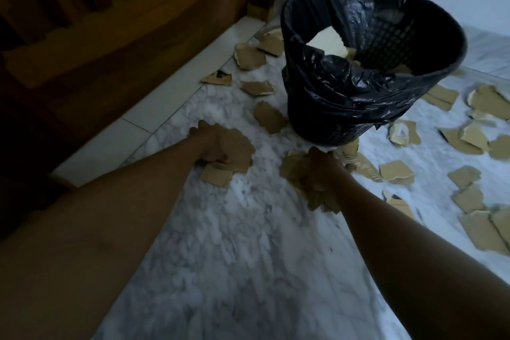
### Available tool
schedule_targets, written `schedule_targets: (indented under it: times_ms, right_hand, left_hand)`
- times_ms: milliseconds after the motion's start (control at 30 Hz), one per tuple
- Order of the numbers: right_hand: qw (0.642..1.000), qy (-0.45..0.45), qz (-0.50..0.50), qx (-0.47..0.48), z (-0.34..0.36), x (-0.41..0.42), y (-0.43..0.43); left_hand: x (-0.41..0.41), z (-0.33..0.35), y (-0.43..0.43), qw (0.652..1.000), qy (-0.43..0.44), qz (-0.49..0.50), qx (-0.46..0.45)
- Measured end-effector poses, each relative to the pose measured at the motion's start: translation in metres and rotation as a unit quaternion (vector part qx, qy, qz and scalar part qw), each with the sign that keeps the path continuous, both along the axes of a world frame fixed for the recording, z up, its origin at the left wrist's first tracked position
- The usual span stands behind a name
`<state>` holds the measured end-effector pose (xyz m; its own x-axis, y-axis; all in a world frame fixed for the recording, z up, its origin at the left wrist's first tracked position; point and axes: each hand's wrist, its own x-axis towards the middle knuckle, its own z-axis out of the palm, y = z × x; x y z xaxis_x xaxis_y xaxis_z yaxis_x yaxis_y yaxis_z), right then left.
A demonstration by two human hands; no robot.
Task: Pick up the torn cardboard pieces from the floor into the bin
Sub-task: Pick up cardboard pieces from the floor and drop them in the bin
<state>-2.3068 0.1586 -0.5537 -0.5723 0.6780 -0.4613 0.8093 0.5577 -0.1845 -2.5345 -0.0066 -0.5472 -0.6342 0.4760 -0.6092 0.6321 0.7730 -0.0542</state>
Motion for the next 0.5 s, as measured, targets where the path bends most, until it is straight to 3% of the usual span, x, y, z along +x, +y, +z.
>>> schedule_targets:
  times_ms: [100,167,300,400,500]
  right_hand:
    - [1.0,0.016,-0.001,0.005,0.011,0.011,-0.024]
    - [1.0,0.014,0.003,-0.007,0.018,0.018,-0.044]
    - [0.999,0.026,0.003,-0.034,0.028,0.034,-0.08]
    - [0.998,0.048,-0.017,-0.031,0.033,0.051,-0.108]
    - [0.994,0.081,-0.055,-0.05,0.035,0.07,-0.132]
  left_hand:
    - [0.013,0.002,-0.005,0.999,0.015,-0.025,-0.014]
    - [0.038,0.013,-0.013,0.998,0.015,-0.054,0.029]
    - [0.091,0.022,-0.041,0.986,-0.067,0.029,0.15]
    - [0.13,0.027,-0.063,0.966,-0.084,0.105,0.22]
    - [0.16,0.049,-0.075,0.96,-0.078,0.103,0.249]
